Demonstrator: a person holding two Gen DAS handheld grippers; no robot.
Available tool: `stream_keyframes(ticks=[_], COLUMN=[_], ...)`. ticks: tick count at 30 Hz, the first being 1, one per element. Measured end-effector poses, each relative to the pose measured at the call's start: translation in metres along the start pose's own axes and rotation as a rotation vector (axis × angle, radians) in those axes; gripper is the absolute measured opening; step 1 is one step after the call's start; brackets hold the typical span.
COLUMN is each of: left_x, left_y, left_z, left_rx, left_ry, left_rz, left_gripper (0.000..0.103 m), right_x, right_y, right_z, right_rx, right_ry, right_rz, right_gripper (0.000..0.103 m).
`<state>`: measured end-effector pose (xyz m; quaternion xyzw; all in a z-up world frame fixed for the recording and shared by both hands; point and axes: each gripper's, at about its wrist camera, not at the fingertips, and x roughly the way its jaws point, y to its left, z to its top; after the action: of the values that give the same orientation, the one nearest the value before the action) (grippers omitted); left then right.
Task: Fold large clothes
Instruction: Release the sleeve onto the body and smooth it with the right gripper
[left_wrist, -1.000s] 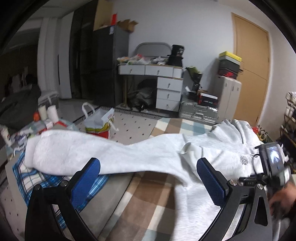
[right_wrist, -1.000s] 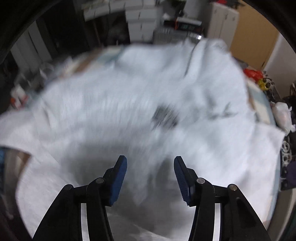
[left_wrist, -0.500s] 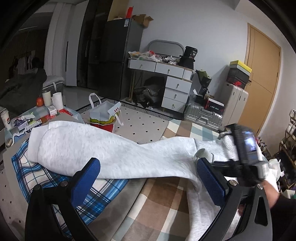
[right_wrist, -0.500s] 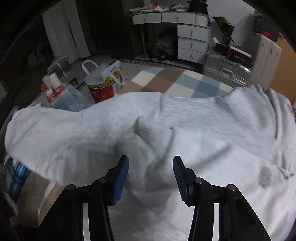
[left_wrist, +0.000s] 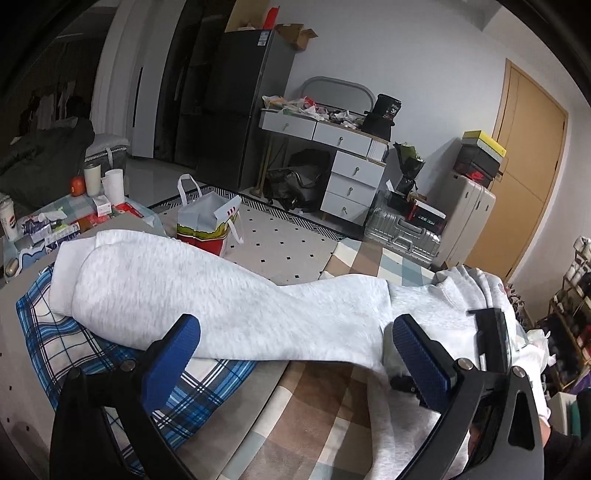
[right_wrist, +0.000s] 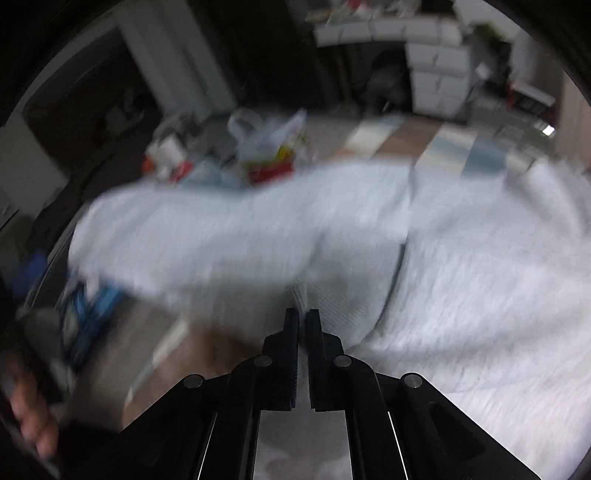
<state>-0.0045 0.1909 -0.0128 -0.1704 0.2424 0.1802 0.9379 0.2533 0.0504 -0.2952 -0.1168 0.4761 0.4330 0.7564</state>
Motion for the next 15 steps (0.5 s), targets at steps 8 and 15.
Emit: stream_keyframes(ticks=[8,15], left_x=[0.002,0.004], left_y=[-0.002,-0.009], left_z=[-0.001,-0.002], left_rx=[0.014,0.016], left_ry=[0.006,0.018], left_rz=[-0.005,-0.023], left_gripper=[0.102,0.102], right_x=[-0.057,-0.045], right_y=[-0.01,-0.101], right_z=[0.028,0.039], right_rx=[0.065,0.257], right_ry=[-0.238,-0.129], right_rz=[-0.012,-0.37], right_gripper=[0.062,0.061])
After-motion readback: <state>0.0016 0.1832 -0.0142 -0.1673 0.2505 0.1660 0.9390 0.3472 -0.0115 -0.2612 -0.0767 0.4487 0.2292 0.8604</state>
